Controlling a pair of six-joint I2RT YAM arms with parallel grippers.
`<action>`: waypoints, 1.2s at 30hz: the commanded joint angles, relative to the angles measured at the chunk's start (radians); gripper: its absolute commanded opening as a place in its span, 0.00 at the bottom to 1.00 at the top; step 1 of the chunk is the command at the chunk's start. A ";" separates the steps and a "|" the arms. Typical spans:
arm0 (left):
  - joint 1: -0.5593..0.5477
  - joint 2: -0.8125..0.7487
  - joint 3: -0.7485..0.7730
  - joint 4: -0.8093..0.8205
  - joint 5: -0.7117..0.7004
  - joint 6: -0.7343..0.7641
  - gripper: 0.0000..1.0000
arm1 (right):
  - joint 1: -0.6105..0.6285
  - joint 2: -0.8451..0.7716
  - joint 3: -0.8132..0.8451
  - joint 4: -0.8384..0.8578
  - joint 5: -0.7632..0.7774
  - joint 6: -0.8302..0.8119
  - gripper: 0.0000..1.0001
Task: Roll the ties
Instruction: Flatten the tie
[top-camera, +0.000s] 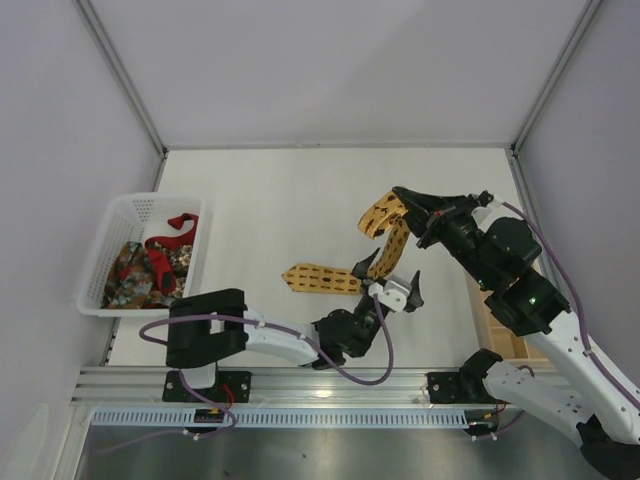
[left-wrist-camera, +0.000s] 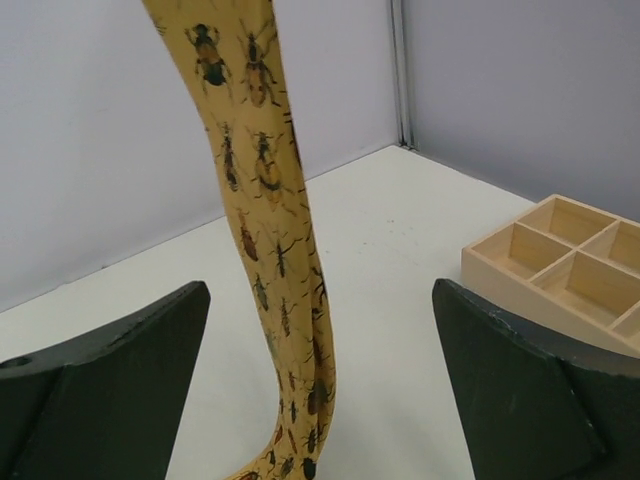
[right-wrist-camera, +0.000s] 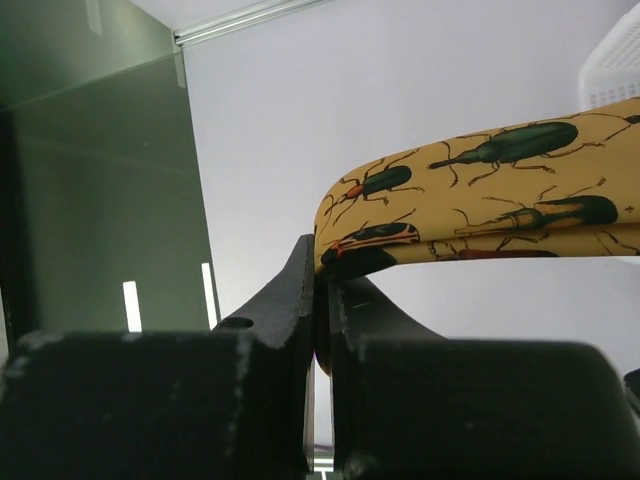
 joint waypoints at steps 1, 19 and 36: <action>0.016 0.093 0.109 0.362 -0.076 0.061 1.00 | 0.030 -0.024 0.059 -0.001 0.080 -0.001 0.00; 0.145 -0.147 0.029 -0.235 0.298 -0.308 0.00 | 0.123 0.004 0.191 -0.093 0.307 -0.111 0.00; 0.264 -0.494 -0.045 -0.501 1.531 -1.080 0.00 | 0.325 0.386 0.659 0.033 1.068 -0.899 0.00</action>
